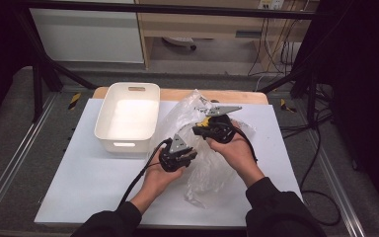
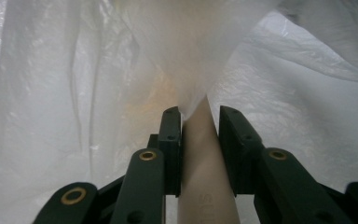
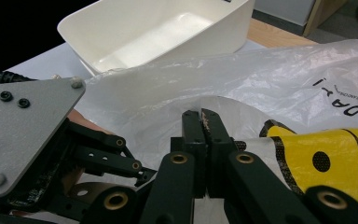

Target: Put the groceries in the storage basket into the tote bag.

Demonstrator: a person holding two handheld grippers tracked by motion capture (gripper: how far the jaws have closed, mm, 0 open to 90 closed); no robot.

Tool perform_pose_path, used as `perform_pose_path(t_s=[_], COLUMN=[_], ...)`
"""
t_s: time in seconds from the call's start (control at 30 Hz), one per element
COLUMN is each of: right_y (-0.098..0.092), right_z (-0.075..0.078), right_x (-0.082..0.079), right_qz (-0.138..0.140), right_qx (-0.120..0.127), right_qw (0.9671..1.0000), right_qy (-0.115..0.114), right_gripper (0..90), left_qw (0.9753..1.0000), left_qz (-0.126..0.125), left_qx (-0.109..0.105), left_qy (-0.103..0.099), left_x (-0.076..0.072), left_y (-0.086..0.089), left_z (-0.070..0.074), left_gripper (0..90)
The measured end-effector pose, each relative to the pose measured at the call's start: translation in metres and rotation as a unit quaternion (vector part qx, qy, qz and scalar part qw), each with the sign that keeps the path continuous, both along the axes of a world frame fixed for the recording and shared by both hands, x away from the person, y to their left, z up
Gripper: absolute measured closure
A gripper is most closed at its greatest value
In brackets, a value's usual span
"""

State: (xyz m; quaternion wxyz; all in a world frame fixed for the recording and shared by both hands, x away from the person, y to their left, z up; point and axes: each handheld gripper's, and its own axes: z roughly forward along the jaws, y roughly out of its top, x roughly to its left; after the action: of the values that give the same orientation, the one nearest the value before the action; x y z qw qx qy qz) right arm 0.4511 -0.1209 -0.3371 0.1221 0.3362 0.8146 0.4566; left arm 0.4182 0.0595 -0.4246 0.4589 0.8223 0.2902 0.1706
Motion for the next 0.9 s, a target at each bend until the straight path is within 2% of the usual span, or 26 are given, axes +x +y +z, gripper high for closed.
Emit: perform_pose_path(t_s=[0.27,0.57,0.77,0.9], right_y=[-0.001,-0.002,-0.006,-0.007], right_z=[-0.004,-0.010,-0.014,-0.018], right_x=[-0.001,-0.002,-0.003,-0.003], right_qz=[0.000,-0.001,-0.005,-0.007], right_qx=[0.001,0.002,0.002,0.003], right_qw=[1.0000,1.0000,0.9999,0.9998], right_qy=[0.001,0.007,0.012,0.016], right_gripper=[90.0,90.0,90.0,90.0], left_qw=[0.9998,0.9997,0.9998,0.9998], left_qz=[0.020,0.019,0.016,0.012], left_qx=[-0.006,-0.011,0.004,0.004], left_qy=[0.000,-0.014,-0.014,-0.015], left_x=[0.007,0.010,0.011,0.011], left_y=[-0.008,-0.017,-0.022,-0.024], left_z=[-0.005,-0.008,-0.015,-0.016], left_gripper=[70.4,70.4,70.5,70.5])
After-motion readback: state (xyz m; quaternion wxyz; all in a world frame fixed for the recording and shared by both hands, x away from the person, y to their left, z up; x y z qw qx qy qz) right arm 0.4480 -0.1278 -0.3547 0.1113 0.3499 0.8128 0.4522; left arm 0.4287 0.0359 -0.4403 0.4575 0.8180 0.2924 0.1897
